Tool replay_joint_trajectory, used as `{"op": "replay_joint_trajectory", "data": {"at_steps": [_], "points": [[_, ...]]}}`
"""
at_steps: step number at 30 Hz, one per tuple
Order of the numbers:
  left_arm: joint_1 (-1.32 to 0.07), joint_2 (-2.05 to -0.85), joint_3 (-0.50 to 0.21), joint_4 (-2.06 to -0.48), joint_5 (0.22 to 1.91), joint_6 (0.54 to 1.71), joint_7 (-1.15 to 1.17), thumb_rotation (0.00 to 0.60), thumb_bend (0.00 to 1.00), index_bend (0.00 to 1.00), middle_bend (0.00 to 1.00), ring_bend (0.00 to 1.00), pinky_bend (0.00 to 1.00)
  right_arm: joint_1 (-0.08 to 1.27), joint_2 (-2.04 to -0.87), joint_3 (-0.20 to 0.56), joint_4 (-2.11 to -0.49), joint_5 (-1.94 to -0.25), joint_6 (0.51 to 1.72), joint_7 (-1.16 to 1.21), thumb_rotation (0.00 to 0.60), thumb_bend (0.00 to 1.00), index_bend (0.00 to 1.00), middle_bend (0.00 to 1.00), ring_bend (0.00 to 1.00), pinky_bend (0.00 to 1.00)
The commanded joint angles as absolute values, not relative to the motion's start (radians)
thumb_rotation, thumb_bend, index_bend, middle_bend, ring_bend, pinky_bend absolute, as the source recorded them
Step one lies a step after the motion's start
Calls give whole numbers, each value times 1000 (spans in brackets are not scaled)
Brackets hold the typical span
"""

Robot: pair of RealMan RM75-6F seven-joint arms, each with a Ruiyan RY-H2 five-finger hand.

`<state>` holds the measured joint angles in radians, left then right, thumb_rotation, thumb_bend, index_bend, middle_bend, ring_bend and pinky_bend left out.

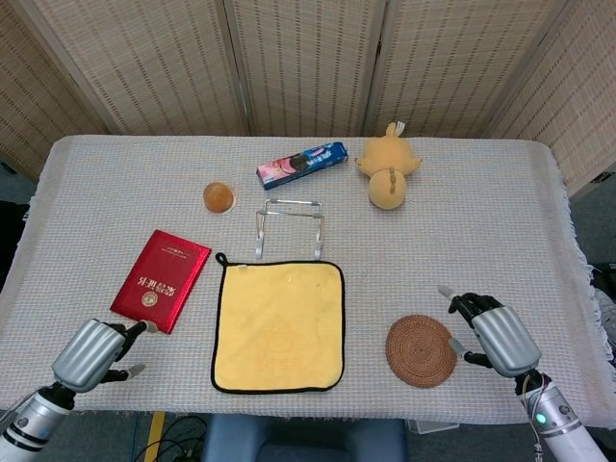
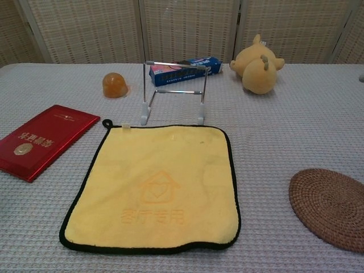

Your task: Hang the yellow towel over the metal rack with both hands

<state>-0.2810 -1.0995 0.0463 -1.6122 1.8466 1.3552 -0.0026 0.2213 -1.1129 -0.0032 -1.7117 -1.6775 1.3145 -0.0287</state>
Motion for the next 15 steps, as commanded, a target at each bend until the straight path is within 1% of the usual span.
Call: {"op": "replay_joint_trajectory", "data": {"at_steps": [1,6,10,12,15], "points": [[-311,-1114,66,-1613,1884,1325,-2,600,110,427,945,887,1000,240,-1112,-9,-1717,-1681,1284,-41,600,296,81,459,382,392],[-354,-1151,91,-1609,1933,1273,18,600,111,442,972,914,1000,271,-1114,-14,-1724,-1686,1240,-56,600,296,81,514,458,478],[-376,-1192,105,-1602,1948,1243,31,600,111,451,991,930,1000,293,-1120,-21,-1724,-1692,1208,-64,600,296,85,532,514,533],[-386,-1222,109,-1591,1948,1224,37,600,111,460,999,939,1000,301,-1121,-21,-1725,-1687,1195,-62,600,296,93,548,561,596],[-394,-1259,109,-1580,1945,1213,53,600,110,464,1000,954,1000,309,-1120,-20,-1728,-1682,1189,-64,600,296,93,566,587,606]]}}
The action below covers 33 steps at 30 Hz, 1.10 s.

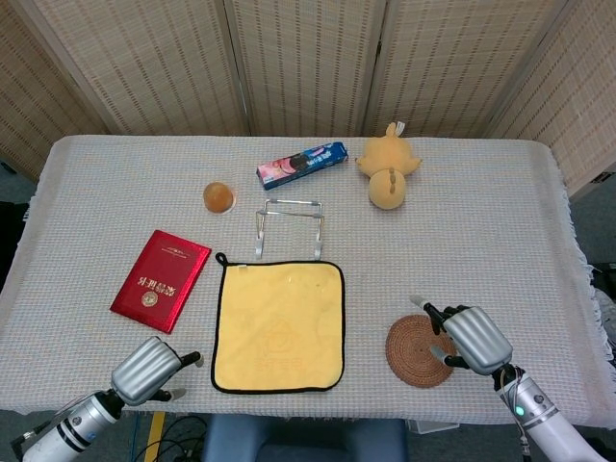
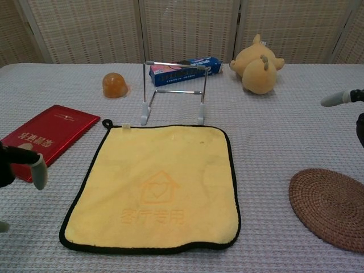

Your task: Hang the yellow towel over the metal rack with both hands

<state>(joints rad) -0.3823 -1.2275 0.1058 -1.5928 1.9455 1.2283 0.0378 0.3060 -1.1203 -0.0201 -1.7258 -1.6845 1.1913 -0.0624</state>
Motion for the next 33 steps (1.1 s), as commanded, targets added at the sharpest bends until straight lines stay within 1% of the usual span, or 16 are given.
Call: {"op": "replay_joint_trajectory", "data": {"at_steps": [1,11,20,24,33], "points": [[-395,-1267,109,-1577,1944,1211,57,600,110,465,1000,957,1000,310,-1119,-20,-1728,-1682,1188,-65,600,296,93,569,592,606],[-419,-1372,118,-1545,1909,1142,145,600,110,468,1000,966,1000,309,-1112,-28,-1734,-1672,1200,-65,600,296,93,594,618,606],[-427,-1445,95,-1531,1843,1121,191,600,110,482,1000,966,1000,305,-1105,-34,-1737,-1667,1213,-65,600,296,93,594,623,606],[-433,-1462,95,-1529,1817,1098,231,600,111,486,1000,966,1000,302,-1104,-36,-1738,-1662,1219,-65,600,296,93,594,623,606],[-438,-1476,106,-1521,1786,1088,247,600,110,486,1000,966,1000,300,-1106,-41,-1729,-1655,1221,-56,600,295,93,594,626,606]]}}
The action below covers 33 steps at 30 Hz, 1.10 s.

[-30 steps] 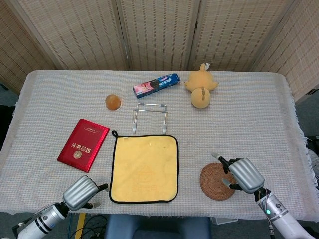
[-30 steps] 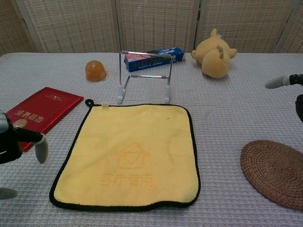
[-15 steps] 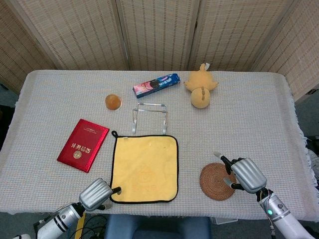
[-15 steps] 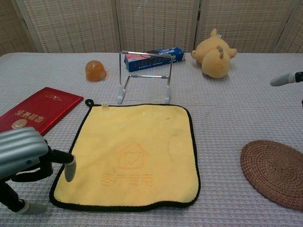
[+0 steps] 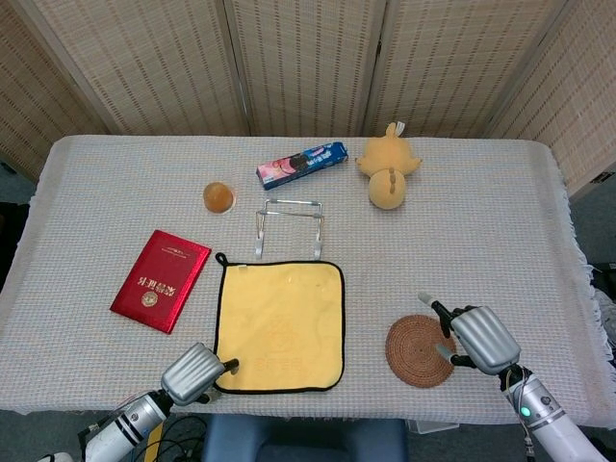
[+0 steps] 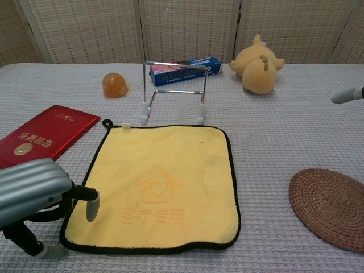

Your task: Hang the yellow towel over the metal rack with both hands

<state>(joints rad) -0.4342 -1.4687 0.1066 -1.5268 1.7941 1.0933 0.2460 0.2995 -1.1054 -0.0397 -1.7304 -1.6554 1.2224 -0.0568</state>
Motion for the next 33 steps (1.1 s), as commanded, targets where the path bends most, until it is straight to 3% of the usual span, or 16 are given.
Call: {"op": "replay_joint_trajectory", "data": {"at_steps": [1,12,18,23,33], "points": [[-440,-1482,104,-1518,1783,1087,247,600,110,486,1000,966,1000,301,-1107,-41,-1728,-1655,1219,-55,600,296,93,594,626,606],[-452,-1513,97,-1501,1759,1102,224,600,122,530,1000,966,1000,335,-1133,-57,-1731,-1699,1182,-51,600,296,93,594,626,606],[-456,-1526,104,-1487,1760,1113,210,600,241,540,1000,975,1000,348,-1144,-63,-1733,-1707,1167,-56,600,296,93,595,626,606],[-456,-1537,105,-1471,1759,1119,242,600,270,547,1000,979,1000,352,-1151,-64,-1733,-1709,1168,-55,600,296,93,595,627,606],[-462,-1547,107,-1479,1741,1111,264,600,392,648,1000,994,1000,371,-1183,-71,-1721,-1728,1154,-51,600,296,100,601,629,606]]}}
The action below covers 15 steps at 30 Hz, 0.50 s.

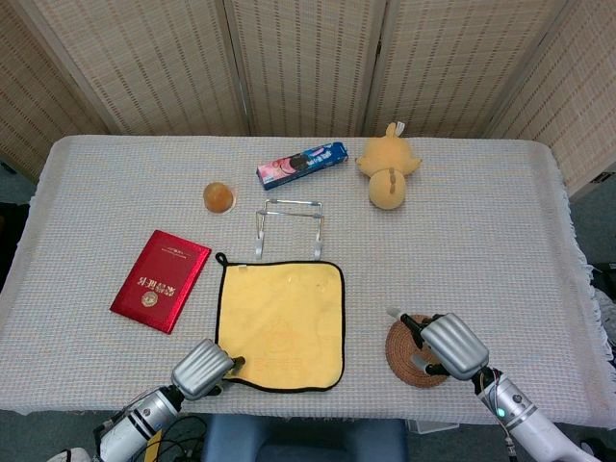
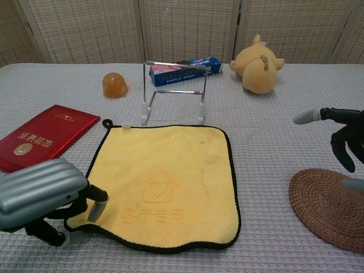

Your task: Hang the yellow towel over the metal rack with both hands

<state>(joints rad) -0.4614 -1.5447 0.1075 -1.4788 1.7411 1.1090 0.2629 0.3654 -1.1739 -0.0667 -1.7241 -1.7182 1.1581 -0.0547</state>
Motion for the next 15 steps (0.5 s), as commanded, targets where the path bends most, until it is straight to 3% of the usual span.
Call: {"op": "replay_joint_trajectory", "data": {"at_steps": [1,4,8,15], "points": [[-462,-1550,107,-1477,1742,1115,264,600,404,662,1000,996,1000,375,-1188,-74,-1719,-1734,1150,-53,600,296,102,601,629,606],[-461,-1552,108,-1478,1735,1115,263,600,424,684,1000,998,1000,385,-1203,-77,-1720,-1750,1143,-69,600,295,105,607,632,611],[-461,-1551,108,-1487,1728,1118,266,600,426,688,1000,999,1000,407,-1220,-85,-1741,-1763,1105,-101,600,296,125,639,668,689],[-457,-1539,111,-1509,1717,1125,266,600,425,685,1000,999,1000,449,-1314,-78,-1716,-1788,1060,-137,600,216,202,802,867,899]]}}
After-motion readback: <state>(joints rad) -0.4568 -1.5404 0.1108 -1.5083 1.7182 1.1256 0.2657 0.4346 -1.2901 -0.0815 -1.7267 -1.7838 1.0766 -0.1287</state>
